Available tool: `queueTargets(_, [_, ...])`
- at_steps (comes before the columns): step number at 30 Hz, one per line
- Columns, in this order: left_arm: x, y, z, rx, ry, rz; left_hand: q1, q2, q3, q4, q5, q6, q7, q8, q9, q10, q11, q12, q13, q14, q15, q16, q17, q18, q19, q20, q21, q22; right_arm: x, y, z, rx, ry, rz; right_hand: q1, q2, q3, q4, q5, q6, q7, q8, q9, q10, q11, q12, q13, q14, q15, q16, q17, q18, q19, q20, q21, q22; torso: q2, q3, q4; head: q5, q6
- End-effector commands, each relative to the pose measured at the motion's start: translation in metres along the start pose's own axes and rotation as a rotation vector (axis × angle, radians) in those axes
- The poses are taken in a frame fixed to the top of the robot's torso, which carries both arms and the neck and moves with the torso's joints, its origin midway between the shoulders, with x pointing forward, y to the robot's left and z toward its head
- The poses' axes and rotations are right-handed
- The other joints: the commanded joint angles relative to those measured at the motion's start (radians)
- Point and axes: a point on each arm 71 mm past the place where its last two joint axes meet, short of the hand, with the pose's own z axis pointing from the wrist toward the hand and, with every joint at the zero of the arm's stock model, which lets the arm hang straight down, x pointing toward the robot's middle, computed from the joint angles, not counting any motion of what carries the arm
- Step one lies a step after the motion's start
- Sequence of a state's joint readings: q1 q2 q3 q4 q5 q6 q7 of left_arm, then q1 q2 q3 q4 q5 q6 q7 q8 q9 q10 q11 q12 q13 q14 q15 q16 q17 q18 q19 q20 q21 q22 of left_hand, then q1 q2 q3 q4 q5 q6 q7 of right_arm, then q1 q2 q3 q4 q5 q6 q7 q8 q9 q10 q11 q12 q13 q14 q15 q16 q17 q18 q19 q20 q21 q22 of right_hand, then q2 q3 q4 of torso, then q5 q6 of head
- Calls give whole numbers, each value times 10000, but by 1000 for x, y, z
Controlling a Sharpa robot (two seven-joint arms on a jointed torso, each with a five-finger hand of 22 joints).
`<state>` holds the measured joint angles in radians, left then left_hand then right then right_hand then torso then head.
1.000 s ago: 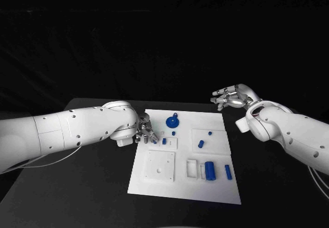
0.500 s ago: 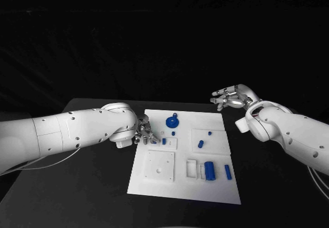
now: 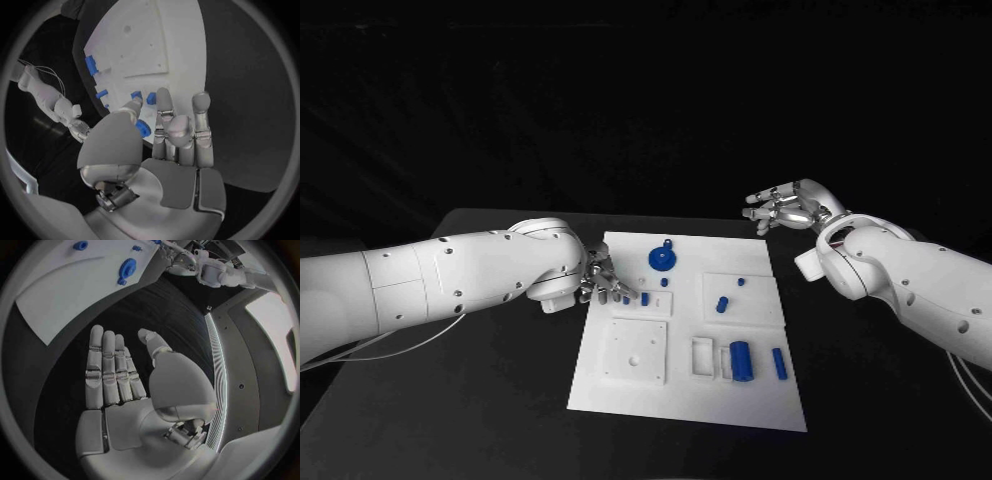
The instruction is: Assemble the parts on the task board
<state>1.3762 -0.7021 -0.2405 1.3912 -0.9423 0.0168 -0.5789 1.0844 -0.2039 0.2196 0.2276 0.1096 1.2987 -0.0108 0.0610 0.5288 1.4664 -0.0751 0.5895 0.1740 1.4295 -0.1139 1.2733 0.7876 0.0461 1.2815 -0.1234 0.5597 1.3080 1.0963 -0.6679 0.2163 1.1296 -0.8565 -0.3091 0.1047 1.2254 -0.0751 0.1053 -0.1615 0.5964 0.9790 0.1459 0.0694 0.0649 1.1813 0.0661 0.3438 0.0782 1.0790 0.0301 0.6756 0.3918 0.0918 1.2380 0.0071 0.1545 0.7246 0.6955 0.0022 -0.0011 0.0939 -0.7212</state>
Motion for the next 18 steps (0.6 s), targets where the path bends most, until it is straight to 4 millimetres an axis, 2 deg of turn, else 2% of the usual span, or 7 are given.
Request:
queueTargets(1, [0, -1, -1, 129, -102, -161, -118, -3, -26, 107, -288, -3, 39, 49, 30, 498, 58, 51, 16, 62, 19, -30, 17, -6, 61, 14, -57, 163, 1, 0, 0, -81, 88, -41, -58, 68, -37, 8, 30, -57, -10, -42, -10, 39, -6, -60, -8, -96, 2, -28, -8, 51, -61, 3, 23, -9, 2, -3, 5, -17, -11])
queueTargets(4, [-2, -1, -3, 276, -241, -341, -72, -19, -59, 180, -312, -140, 80, 35, 8, 499, 81, 15, 11, 43, 31, -83, -60, -18, 57, 7, -62, 160, 0, 0, 0, -74, 78, -45, -58, 68, -37, 8, 30, -57, -10, -42, -10, 39, -6, -60, -8, -96, 2, -28, -8, 51, -61, 3, 23, -9, -5, -2, 5, -18, 16])
queueTargets(7, [-7, -3, -5, 568, -435, -768, 5, 17, -84, 56, -319, -587, 227, 54, -437, 467, 195, -334, -89, -72, 81, -293, -329, -37, -31, 21, -172, 125, 0, -1, 0, -64, 64, -51, -58, 68, -37, 8, 30, -57, -10, -42, -10, 39, -6, -60, -8, -96, 2, -28, -8, 51, -61, 3, 23, -9, -4, -2, 3, -33, 67])
queueTargets(11, [-19, -9, -10, 1411, -847, -1842, 150, 125, -147, -289, -273, -1138, 452, 39, -1887, 459, 305, -696, -90, -275, 128, -471, -562, -2, -105, 73, -400, 113, -1, -2, 0, -49, 28, -63, -58, 68, -37, 8, 30, -57, -10, -42, -10, 39, -6, -60, -8, -96, 2, -28, -8, 51, -61, 3, 23, -9, 1, -6, -4, -52, 185])
queueTargets(12, [-23, -11, -11, 1645, -1004, -2151, 359, 232, -196, -529, -314, -1298, 525, 40, -2127, 174, 345, -1202, -265, -892, 204, -1242, -1543, -25, -434, 124, -721, -20, -2, -2, 0, -42, 15, -67, -38, 62, -45, 17, 25, -54, -13, -38, -8, 37, -7, -59, -8, -95, 3, -31, -14, 52, -57, 4, 23, -41, -1, -5, -2, -70, 223])
queueTargets(14, [-32, -14, -14, 2074, -1371, -2636, 654, 461, -403, -935, -287, -1452, 640, 44, -2436, -68, 416, -2014, -569, -1054, 249, -1603, -1848, -43, -470, 163, -1137, -282, -2, -3, 0, -27, -9, -73, -38, 62, -45, 17, 25, -54, -13, -38, -8, 37, -7, -59, -8, -95, 3, -31, -14, 52, -57, 4, 23, -41, -1, -1, 5, -92, 271])
queueTargets(18, [-45, -16, -16, 2659, -2035, -3363, 1016, 661, -528, -1229, -254, -1518, 748, 32, -2779, -324, 600, -3070, -973, -1368, 410, -2296, -2311, -71, -597, 308, -1868, -746, -4, -4, 0, -18, -25, -81, 4, 66, -18, -15, -4, -18, -17, -35, -8, 34, -9, -63, -11, -98, -1, -36, -18, 55, -57, -1, 28, -44, -1, -1, -7, -142, 344])
